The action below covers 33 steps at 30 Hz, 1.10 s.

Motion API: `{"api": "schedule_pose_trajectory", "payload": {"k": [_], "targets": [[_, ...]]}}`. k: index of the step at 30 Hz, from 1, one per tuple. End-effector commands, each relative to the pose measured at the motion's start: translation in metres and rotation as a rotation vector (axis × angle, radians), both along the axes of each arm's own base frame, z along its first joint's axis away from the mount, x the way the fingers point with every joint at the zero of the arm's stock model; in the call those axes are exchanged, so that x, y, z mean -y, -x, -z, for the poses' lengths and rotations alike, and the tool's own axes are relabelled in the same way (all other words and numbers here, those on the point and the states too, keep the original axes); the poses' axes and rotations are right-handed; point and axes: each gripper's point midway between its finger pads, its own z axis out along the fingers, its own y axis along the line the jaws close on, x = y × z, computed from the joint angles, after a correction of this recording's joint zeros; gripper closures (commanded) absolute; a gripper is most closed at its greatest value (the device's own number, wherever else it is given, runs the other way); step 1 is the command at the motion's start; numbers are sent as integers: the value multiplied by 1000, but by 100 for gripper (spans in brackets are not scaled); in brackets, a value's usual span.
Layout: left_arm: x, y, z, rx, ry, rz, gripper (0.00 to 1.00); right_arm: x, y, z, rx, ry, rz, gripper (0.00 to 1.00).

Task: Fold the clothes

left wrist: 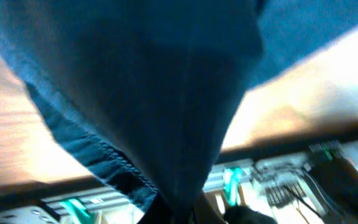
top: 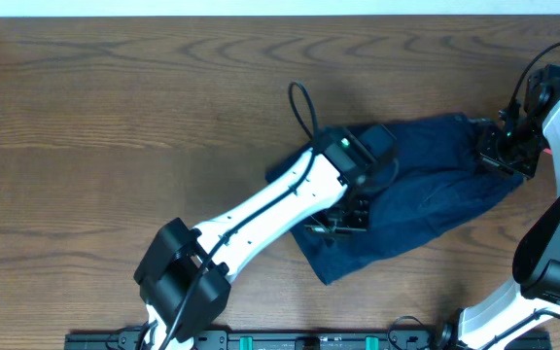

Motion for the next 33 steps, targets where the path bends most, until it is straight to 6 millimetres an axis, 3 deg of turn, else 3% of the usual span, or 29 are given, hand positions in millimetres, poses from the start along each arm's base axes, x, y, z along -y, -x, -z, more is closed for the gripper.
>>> {"api": "schedule_pose_trajectory", "payload": {"k": [1,6,7,11,12,16,17,18,19,25,27,30,33], "targets": [[16,28,-11,-104,76,19,94,-5,0,-8,24,-7,6,99],[21,39,-12,-115,90,61,93,-4,-1,-8,24,-4,7,98],[21,41,-12,-118,86,67,85,-4,-1,-8,27,-3,7,98],[12,51,-13,-141,62,126,7,-4,-3,-8,32,-1,7,99],[9,54,-13,-149,53,145,2,-4,-3,-8,34,-1,6,98],[-3,54,-11,-139,0,168,2,-4,-3,-8,34,-1,7,92],[-3,53,-11,-135,3,168,0,-4,-3,-8,33,-1,6,80],[-1,52,-11,-130,9,169,0,-4,-2,-8,31,-2,6,27],[0,49,-10,-111,12,171,0,-4,-2,-8,31,-2,3,1],[-2,-22,12,203,-75,137,0,-8,-6,-10,53,-26,-31,1],[-1,-40,22,232,-79,104,4,-12,-10,-16,76,-48,-57,1],[-5,-59,41,219,-95,61,4,-10,-22,-39,132,-38,-91,1],[-15,-71,65,167,-132,22,6,-9,-37,-75,211,-11,-114,1]]}}
